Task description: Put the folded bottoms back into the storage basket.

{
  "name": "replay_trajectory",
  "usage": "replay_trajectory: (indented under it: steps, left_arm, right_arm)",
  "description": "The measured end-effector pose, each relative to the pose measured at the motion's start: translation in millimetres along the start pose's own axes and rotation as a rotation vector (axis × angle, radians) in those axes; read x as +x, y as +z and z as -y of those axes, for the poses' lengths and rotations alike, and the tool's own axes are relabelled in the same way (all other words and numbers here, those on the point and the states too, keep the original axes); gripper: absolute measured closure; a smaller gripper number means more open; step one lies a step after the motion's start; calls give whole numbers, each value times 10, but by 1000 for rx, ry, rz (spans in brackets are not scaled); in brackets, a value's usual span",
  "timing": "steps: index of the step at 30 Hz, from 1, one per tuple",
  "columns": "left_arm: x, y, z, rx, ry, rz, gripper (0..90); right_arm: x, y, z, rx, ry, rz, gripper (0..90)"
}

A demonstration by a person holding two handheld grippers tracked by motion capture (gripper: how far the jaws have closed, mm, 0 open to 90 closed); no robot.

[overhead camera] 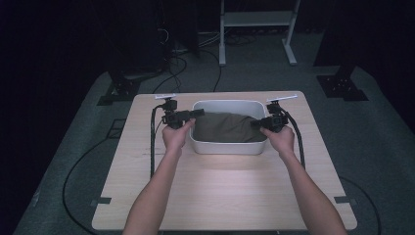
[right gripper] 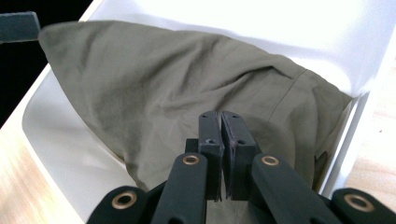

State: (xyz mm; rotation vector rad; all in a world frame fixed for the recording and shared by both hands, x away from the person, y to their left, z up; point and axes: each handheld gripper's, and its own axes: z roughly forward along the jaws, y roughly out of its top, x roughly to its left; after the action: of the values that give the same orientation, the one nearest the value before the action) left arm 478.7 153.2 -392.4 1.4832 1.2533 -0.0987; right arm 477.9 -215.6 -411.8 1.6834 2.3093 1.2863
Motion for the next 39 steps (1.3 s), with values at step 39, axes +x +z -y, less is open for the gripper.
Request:
replay_trajectory:
  steps: [39]
  left_arm:
    - [-32, 302, 175, 150, 60, -5, 443]
  right_arm:
    - [19, -145, 70, -53, 4, -85, 832]
